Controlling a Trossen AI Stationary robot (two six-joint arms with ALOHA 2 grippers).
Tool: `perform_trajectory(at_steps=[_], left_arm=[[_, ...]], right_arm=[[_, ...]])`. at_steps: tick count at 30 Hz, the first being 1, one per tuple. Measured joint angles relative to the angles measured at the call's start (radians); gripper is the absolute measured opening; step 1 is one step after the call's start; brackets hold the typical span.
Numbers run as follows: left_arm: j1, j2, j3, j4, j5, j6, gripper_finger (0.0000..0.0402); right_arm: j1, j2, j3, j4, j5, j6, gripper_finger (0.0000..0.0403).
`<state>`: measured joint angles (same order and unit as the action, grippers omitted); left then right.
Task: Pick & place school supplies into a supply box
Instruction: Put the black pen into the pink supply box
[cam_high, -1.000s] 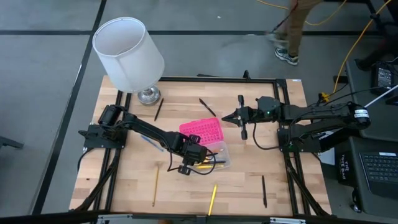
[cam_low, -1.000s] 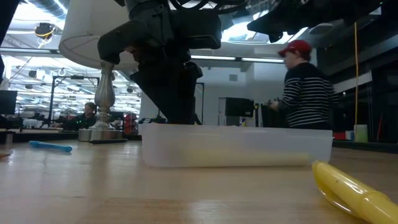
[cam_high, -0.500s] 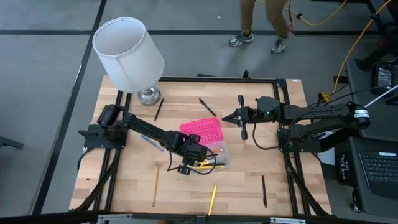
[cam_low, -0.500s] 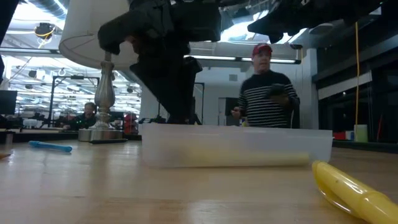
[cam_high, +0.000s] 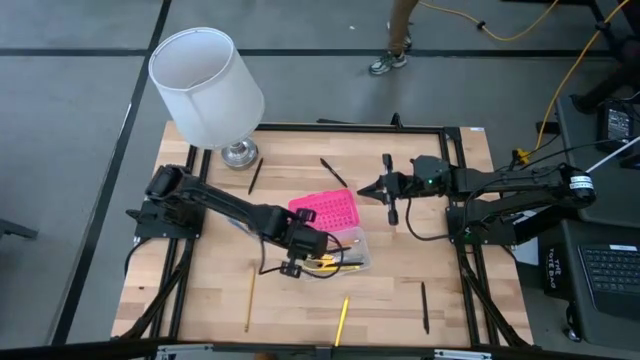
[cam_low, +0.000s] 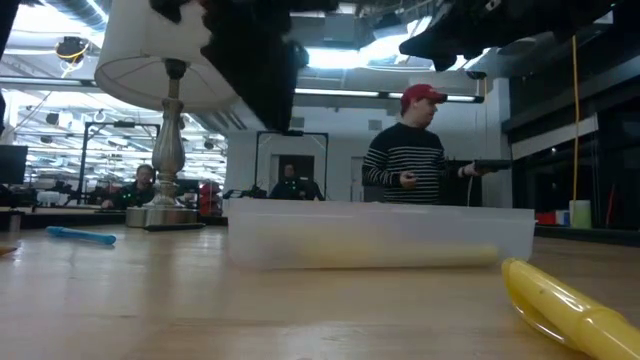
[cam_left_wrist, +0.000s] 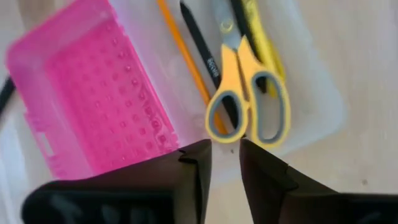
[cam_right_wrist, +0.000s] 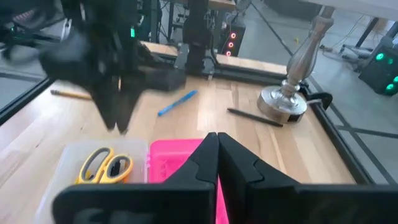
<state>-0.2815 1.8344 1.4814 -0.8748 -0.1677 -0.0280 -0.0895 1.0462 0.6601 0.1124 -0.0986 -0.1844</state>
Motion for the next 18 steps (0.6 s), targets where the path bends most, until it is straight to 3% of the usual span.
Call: perform_trajectory(at_steps=[7,18], left_arm=[[-0.043,-0.169,-0.174,0.197,-0.039,0.003,0.0034],[-0.050,-0.530,-0.684,0.747,-0.029,-0.016,0.0003]], right_arm=[[0.000,0.000,0.000,-0.045,-0.005,0.012,0.0012],[0.000,0.000,0.000,-0.071,-0.007,0.002,0.0012]])
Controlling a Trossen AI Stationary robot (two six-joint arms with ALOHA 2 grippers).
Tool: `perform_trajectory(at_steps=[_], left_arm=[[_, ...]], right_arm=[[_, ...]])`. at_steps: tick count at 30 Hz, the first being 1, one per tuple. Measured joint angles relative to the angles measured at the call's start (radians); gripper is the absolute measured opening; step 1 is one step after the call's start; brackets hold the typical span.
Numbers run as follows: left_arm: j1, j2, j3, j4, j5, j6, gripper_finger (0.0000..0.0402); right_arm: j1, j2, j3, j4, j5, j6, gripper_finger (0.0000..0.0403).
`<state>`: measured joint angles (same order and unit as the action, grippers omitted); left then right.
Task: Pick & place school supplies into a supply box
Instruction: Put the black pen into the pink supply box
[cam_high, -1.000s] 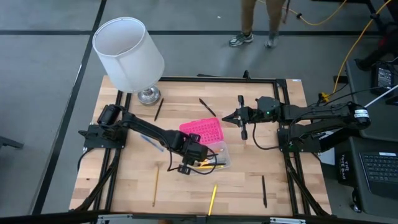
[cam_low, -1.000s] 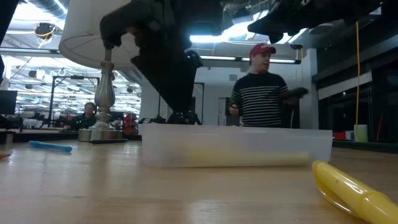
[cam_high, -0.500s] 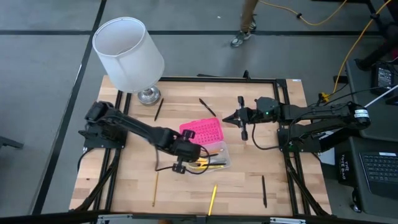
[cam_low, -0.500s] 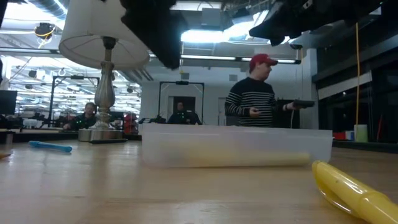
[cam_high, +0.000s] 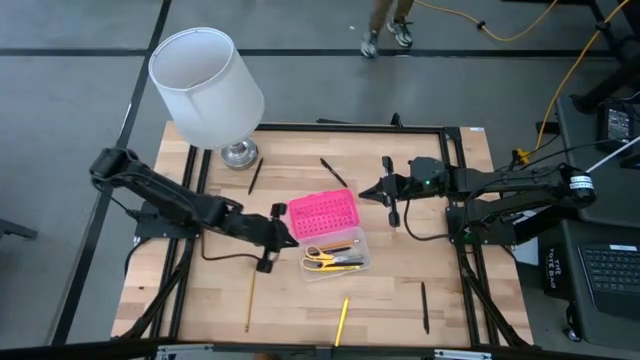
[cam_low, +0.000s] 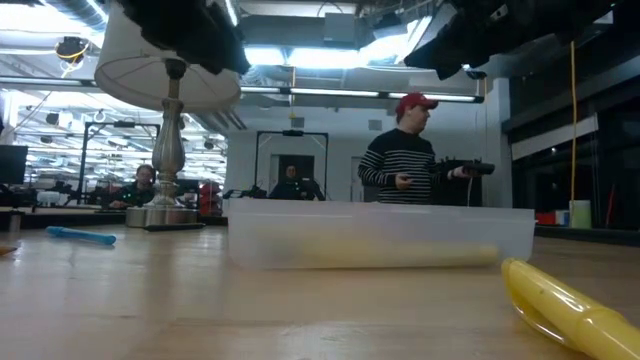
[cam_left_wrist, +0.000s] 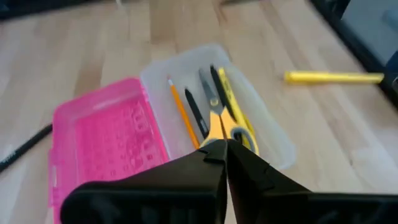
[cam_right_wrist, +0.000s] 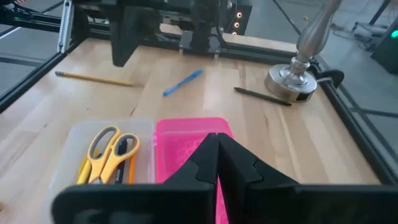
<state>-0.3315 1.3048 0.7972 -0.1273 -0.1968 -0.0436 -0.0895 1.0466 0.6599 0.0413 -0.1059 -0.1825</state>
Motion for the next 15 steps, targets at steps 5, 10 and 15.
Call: perform_trajectory(at_steps=[5,10,15], left_arm=[[0.000,-0.132,-0.169,0.085,-0.007,-0.025,0.0001],[0.000,-0.242,-0.324,0.213,-0.064,-0.074,0.0003],[0.000,-0.301,-0.434,0.364,-0.084,-0.023,0.0001]], right_arm=[[0.000,0.000,0.000,0.055,0.013,-0.005,0.0012],[-0.005,0.004,0.000,0.076,0.034,0.041,0.0012],[-0.050,0.064,0.011,0.113,0.094,0.110,0.0012]])
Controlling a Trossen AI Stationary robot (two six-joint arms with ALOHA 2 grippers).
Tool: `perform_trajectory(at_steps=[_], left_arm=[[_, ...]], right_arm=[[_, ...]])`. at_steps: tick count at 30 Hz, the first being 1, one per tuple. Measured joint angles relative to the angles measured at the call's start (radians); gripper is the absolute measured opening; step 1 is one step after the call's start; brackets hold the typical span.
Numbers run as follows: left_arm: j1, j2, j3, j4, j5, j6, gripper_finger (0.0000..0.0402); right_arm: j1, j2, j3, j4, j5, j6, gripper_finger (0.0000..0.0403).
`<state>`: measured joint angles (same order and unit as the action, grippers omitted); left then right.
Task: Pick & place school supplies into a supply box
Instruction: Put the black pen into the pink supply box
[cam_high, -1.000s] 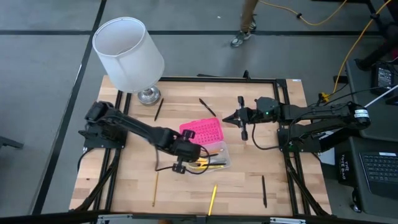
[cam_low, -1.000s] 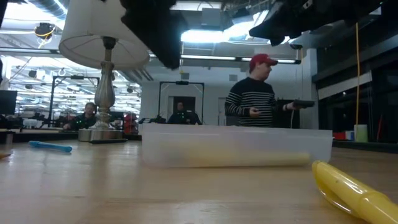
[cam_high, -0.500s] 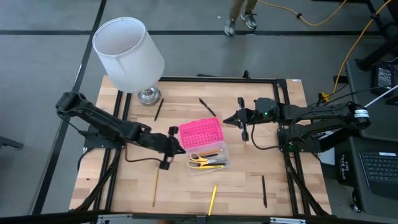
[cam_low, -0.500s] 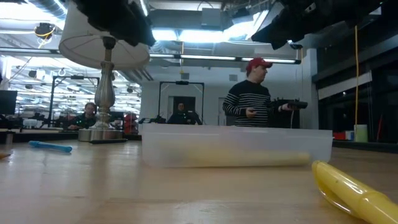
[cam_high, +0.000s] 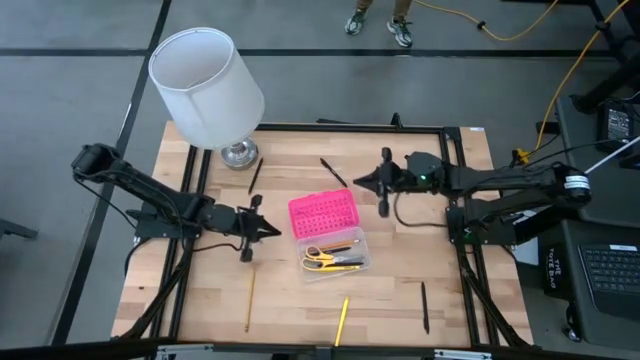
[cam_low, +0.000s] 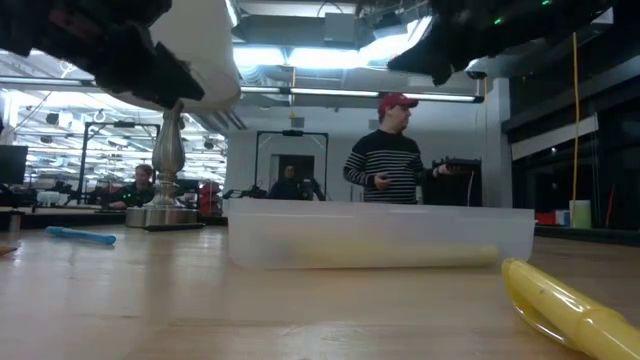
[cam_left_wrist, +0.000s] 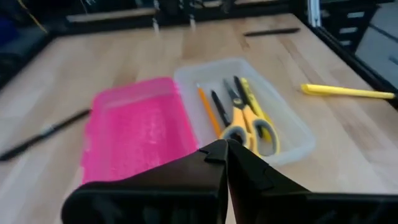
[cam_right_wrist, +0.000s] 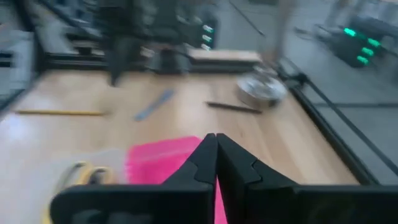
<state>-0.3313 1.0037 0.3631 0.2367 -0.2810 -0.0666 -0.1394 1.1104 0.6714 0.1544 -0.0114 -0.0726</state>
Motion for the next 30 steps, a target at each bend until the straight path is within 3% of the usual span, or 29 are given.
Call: perform_trajectory(at_steps=[4,12,18,25,30], left_arm=[[0.000,-0.008,-0.037,0.062,-0.083,0.043,0.0003],[0.000,-0.008,-0.046,0.075,-0.200,0.072,0.0002],[0.000,-0.008,-0.046,0.090,-0.213,0.234,0.0002],[0.000,-0.008,-0.045,0.102,-0.261,0.230,0.0003],[0.000,-0.008,-0.045,0.112,-0.259,0.228,0.0006]], right_arm=[[-0.069,0.086,0.050,-0.008,0.042,0.011,0.0012],[-0.201,0.279,0.197,-0.050,0.010,0.012,0.0012],[-0.311,0.462,0.449,-0.341,0.010,0.001,0.0012],[-0.377,0.680,0.732,-0.696,0.005,-0.004,0.0012],[-0.383,0.776,0.837,-0.827,-0.110,0.016,0.0012]])
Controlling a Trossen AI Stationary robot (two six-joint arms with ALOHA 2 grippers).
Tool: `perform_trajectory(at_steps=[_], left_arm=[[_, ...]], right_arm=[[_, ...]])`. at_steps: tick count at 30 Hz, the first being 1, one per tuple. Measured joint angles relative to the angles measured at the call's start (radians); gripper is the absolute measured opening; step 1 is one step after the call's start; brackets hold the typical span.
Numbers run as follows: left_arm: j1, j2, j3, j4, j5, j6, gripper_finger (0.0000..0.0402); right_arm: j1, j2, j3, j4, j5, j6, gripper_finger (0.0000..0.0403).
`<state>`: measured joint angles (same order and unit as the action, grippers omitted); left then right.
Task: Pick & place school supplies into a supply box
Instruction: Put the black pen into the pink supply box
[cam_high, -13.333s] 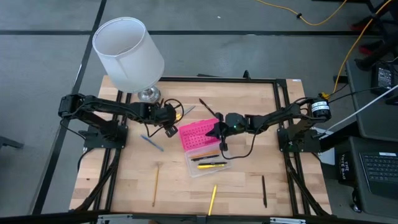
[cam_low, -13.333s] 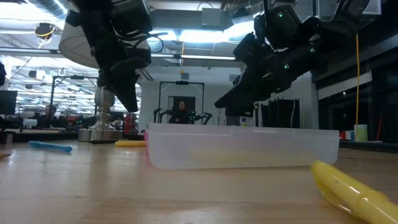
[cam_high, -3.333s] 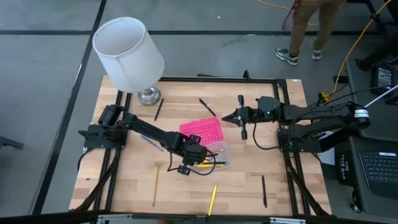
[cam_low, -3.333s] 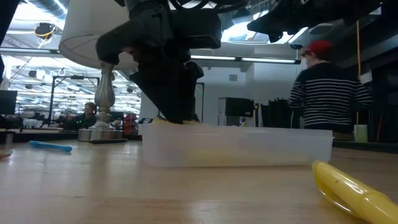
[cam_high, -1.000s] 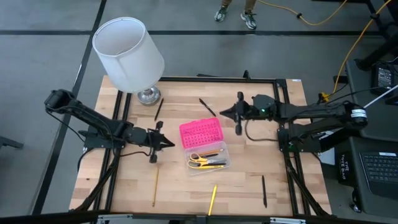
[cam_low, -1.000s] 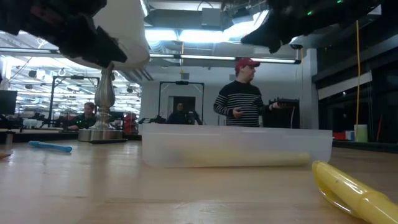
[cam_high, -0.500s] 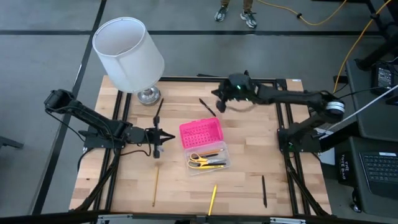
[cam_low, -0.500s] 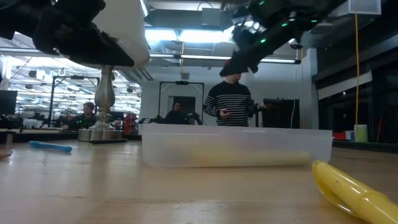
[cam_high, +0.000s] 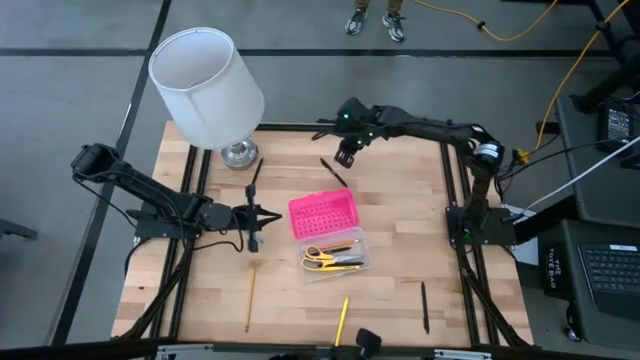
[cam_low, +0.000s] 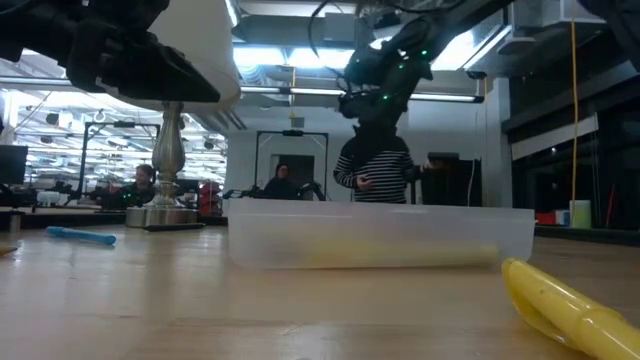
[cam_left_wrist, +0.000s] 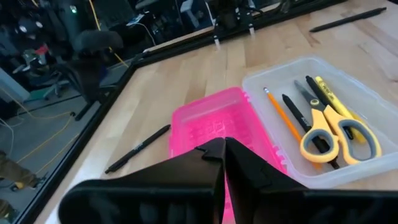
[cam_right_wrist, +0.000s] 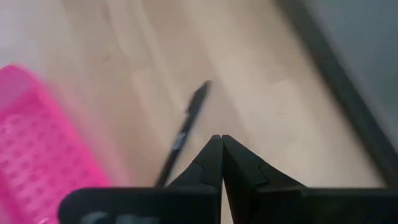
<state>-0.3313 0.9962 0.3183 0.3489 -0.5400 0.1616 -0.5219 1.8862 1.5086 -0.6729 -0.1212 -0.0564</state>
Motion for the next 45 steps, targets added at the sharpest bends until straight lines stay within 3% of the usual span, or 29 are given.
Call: perform_trajectory(at_steps=[6,14,27,32,45], left_arm=[[0.000,0.000,0.000,0.000,0.000,-0.001,0.0003],[0.000,0.000,0.000,0.000,0.002,-0.033,0.0004],[0.000,0.000,0.000,-0.001,0.003,-0.114,0.0003],[0.000,0.000,0.000,-0.001,0.002,-0.115,0.0005],[0.000,0.000,0.000,-0.001,0.002,-0.115,0.0006]], right_arm=[[0.002,0.046,0.011,-0.010,-0.090,-0.006,0.0012],[0.004,0.070,0.011,-0.015,-0.090,-0.054,0.0016],[0.046,0.070,0.011,-0.015,-0.071,-0.018,0.0098],[0.055,0.070,0.011,-0.016,-0.008,0.053,0.0102],[0.060,0.113,0.010,-0.015,-0.004,0.105,0.0102]])
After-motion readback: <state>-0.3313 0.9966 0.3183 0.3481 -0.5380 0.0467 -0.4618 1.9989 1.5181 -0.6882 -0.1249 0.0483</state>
